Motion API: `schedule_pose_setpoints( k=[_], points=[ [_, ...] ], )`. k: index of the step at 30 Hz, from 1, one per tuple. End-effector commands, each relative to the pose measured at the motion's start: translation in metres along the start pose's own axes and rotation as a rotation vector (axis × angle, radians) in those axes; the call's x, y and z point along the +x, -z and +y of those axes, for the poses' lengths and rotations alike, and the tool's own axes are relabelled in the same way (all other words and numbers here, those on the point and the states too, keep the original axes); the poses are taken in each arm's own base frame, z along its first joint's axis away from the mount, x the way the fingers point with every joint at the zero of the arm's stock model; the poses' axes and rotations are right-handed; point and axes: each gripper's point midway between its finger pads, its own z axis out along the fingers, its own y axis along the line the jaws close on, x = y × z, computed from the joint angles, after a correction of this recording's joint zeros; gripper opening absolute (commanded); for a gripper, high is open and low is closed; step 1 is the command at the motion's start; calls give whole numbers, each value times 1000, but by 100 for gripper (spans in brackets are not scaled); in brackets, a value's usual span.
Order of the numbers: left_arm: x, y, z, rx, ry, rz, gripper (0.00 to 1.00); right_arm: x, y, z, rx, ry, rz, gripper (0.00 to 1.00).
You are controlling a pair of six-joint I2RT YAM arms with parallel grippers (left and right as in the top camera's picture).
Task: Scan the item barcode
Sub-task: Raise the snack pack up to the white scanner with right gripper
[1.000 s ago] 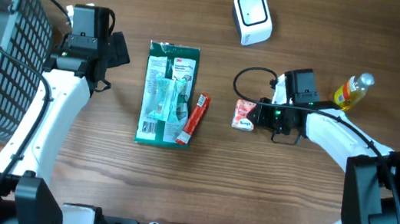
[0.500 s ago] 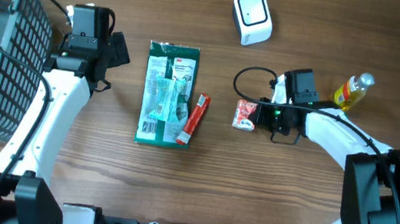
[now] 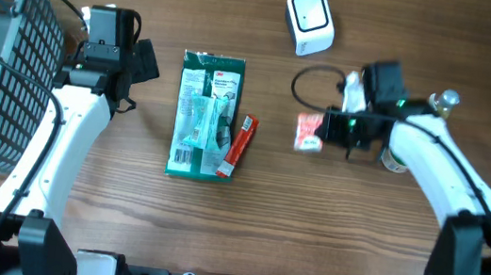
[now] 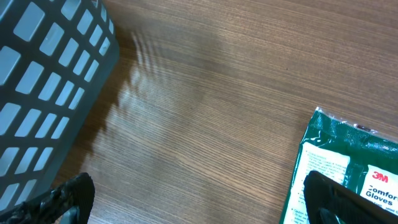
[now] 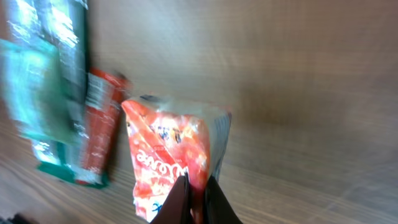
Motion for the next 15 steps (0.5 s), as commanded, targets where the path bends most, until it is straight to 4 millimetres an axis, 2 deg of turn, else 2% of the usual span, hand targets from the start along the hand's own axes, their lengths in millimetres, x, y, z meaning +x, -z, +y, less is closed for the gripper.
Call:
schedule_pose_setpoints(
  k=[1, 6, 9, 11, 15],
  points=[
    [-6, 2, 2, -8, 0, -16, 100, -47, 68, 16, 105, 174, -139, 4],
    [-6, 2, 2, -8, 0, -16, 100, -86, 156, 49, 170, 290, -266, 4],
    [-6, 2, 2, -8, 0, -16, 100, -100, 185, 58, 203, 339, -333, 4],
    [-6, 2, 2, -8, 0, -16, 100, -106, 194, 57, 244, 403, -357, 4],
    [-6, 2, 2, -8, 0, -16, 100, -116, 182, 53, 294, 528, -338, 4]
  ],
)
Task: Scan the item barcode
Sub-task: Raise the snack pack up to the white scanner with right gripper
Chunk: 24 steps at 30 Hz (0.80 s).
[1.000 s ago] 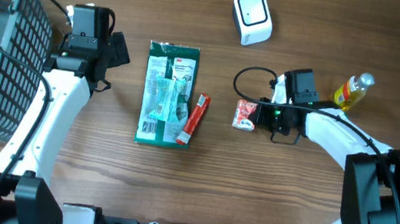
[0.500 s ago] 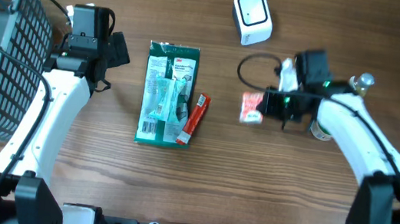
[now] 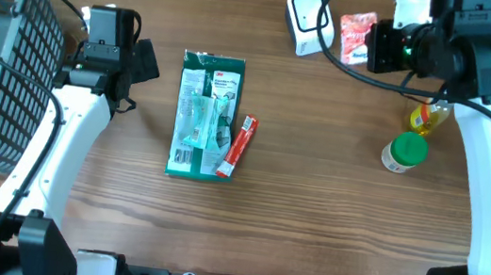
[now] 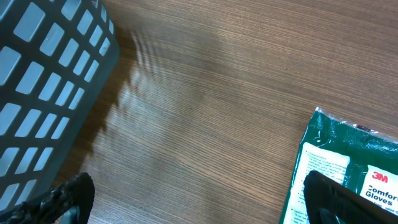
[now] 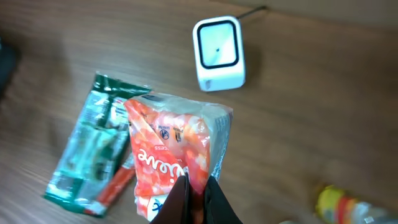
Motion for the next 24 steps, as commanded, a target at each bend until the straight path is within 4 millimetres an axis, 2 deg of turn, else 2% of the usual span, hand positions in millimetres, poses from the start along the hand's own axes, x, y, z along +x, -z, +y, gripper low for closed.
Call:
schedule_pose_setpoints(
  k=[1, 7, 9, 13, 17, 24],
  points=[
    [-6, 2, 2, -8, -1, -15, 100, -4, -24, -13, 73, 180, 30, 4],
    [-6, 2, 2, -8, -1, -15, 100, -33, -72, -33, 290, 294, -1, 4],
    [-6, 2, 2, -8, -1, -15, 100, -38, -91, -32, 334, 388, 10, 4],
    [-6, 2, 2, -8, -1, -15, 100, -45, -128, -22, 369, 539, 22, 4],
    [-6, 2, 2, -8, -1, -15, 100, -49, -165, -19, 421, 583, 18, 4],
    [-6, 2, 2, -8, -1, -15, 100, -47, -214, -37, 558, 577, 30, 4]
  ],
)
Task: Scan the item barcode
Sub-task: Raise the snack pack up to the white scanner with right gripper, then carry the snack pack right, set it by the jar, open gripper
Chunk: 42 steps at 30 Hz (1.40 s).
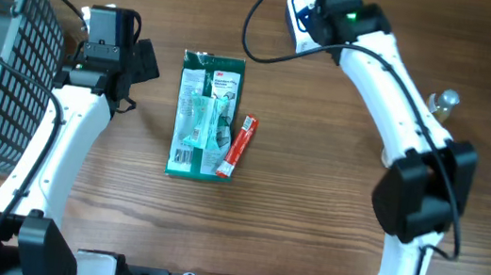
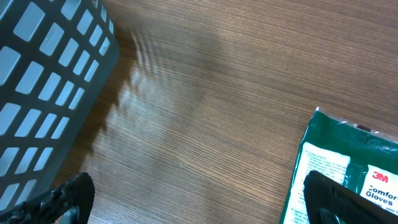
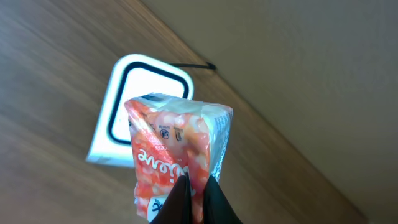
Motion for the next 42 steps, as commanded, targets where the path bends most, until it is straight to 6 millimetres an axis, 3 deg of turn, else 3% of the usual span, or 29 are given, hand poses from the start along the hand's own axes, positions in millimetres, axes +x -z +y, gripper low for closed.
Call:
schedule_pose_setpoints(
  k=[1, 13, 20, 26, 29, 32, 38, 40, 42],
  points=[
    [-6, 2, 2, -8, 0, -16, 100, 14, -28, -9, 135, 23, 72, 4],
    [-6, 2, 2, -8, 0, -16, 100, 4, -61, -2, 195, 118, 27, 4],
    [-6, 2, 2, -8, 0, -16, 100, 8, -78, 25, 120, 163, 22, 4],
    [-6, 2, 2, -8, 0, -16, 100, 10, -82, 30, 115, 186, 29, 4],
    [-6, 2, 2, -8, 0, -16, 100, 13, -80, 21, 163, 157, 56, 4],
    [-6, 2, 2, -8, 0, -16, 100, 8, -54, -4, 242, 30, 59, 4],
    [-6, 2, 2, -8, 0, -16, 100, -14, 25, -36, 147, -198, -47, 4],
    [-6, 2, 2, -8, 0, -16, 100, -14, 62, -47, 83, -298, -75, 4],
    [-6, 2, 2, -8, 0, -16, 100, -9, 82, -51, 26, -359, -79, 4]
  ],
)
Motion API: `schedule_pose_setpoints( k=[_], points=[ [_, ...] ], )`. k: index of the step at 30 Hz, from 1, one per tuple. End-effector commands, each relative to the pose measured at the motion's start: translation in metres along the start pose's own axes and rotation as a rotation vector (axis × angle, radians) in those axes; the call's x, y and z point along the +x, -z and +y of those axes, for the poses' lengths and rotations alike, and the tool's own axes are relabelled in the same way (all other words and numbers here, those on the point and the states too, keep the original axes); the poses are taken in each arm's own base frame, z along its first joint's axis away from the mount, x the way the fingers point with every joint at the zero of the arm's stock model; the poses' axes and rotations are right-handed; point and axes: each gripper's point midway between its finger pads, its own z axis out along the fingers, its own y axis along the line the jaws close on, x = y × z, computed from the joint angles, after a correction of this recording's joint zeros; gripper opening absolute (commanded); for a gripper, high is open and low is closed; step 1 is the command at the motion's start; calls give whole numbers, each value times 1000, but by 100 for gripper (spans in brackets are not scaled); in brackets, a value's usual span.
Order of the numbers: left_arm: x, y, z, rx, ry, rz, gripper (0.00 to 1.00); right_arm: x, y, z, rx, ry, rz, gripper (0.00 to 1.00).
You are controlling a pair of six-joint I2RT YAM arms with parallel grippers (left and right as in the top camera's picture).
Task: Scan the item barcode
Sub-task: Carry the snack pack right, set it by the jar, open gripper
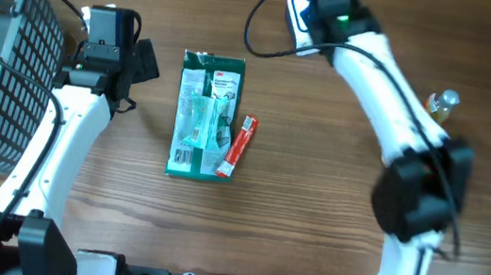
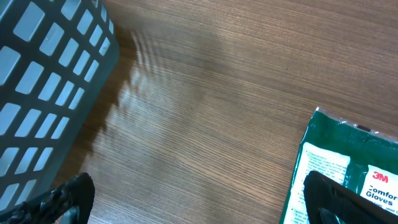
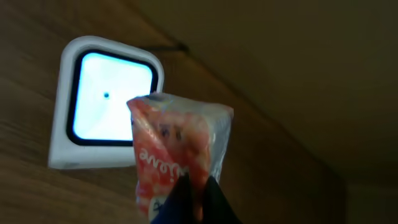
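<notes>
My right gripper (image 3: 193,196) is shut on a red and white snack packet (image 3: 177,152), held just over the white barcode scanner (image 3: 102,102), whose window glows bright. From overhead the right arm (image 1: 325,1) covers most of the scanner (image 1: 298,13) at the table's far edge, and the packet is hidden under it. My left gripper (image 2: 199,199) stands open over bare wood, its right fingertip (image 2: 348,199) at the corner of a green 3M gloves pack (image 1: 206,113).
A grey mesh basket fills the left side. A red stick packet (image 1: 239,144) leans on the gloves pack's right edge. A small bottle (image 1: 440,101) shows at the right, behind the right arm.
The right gripper, with the packet in it, has moved a little so the scanner sits more to the left and fuller in its view. The left arm has not moved.
The right gripper first held the snack packet low over the table right of the gloves pack. Then it had it raised near the scanner at the far edge. After that the packet was right over the scanner, and it stays there now.
</notes>
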Motion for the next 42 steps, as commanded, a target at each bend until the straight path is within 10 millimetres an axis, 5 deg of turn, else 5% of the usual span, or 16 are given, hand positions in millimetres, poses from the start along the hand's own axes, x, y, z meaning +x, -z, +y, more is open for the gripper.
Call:
schedule_pose_setpoints(
  k=[1, 5, 12, 21, 27, 31, 36, 42],
  points=[
    [-6, 2, 2, -8, 0, -16, 100, -14, 76, -39, -116, -286, -104, 4],
    [-6, 2, 2, -8, 0, -16, 100, 25, 101, -25, -315, -408, 37, 4],
    [-6, 2, 2, -8, 0, -16, 100, 135, 107, 16, -430, -465, 516, 4],
    [-6, 2, 2, -8, 0, -16, 100, 214, 71, 72, -427, -459, 709, 8],
    [-6, 2, 2, -8, 0, -16, 100, 244, 42, 86, -351, -441, 687, 23],
    [-6, 2, 2, -8, 0, -16, 100, 246, 30, 105, -407, -473, 641, 47],
    [-6, 2, 2, -8, 0, -16, 100, 231, 31, 133, -566, -532, 583, 47],
    [-6, 2, 2, -8, 0, -16, 100, 229, 26, 129, -541, -533, 562, 50]
  ],
)
